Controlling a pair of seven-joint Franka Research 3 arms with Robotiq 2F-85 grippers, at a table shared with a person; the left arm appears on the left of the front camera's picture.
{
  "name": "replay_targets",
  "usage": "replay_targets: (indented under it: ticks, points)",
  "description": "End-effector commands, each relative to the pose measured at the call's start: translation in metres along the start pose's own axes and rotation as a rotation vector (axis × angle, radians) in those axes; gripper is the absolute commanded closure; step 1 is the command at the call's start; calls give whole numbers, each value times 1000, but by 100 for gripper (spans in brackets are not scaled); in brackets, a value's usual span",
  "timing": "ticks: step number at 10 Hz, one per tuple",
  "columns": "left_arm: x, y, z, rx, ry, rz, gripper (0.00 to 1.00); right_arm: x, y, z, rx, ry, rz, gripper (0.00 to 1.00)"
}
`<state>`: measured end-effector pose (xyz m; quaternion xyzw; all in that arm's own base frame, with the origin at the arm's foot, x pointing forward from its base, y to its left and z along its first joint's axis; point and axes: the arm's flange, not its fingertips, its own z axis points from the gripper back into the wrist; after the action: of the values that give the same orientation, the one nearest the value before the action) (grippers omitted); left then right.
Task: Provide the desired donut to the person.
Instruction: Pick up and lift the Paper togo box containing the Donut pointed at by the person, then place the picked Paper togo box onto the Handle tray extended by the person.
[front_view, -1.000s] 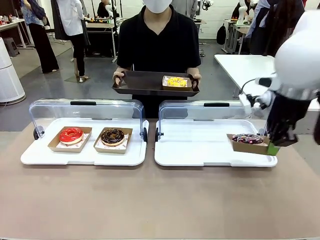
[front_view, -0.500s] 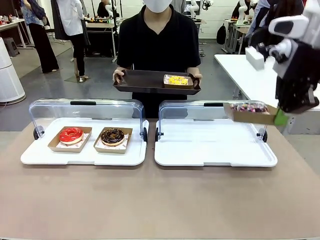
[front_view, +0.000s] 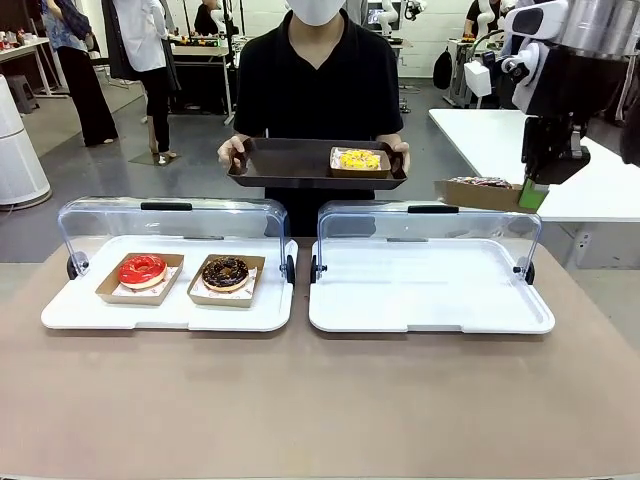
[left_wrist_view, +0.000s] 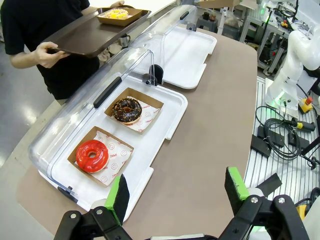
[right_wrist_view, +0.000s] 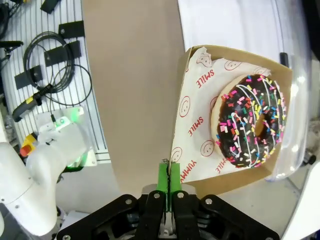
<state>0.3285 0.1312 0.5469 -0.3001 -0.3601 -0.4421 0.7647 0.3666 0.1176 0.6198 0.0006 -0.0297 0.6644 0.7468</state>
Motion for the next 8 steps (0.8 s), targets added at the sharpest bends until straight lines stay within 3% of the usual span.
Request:
replay_targets:
  ticks: [1, 8]
  points:
    - [-1, 0, 1, -2, -21, -13, 0, -3, 11, 3, -13, -4, 2, 100]
    - [-1, 0, 1, -2, -21, -13, 0, -3, 11, 3, -13, -4, 2, 100]
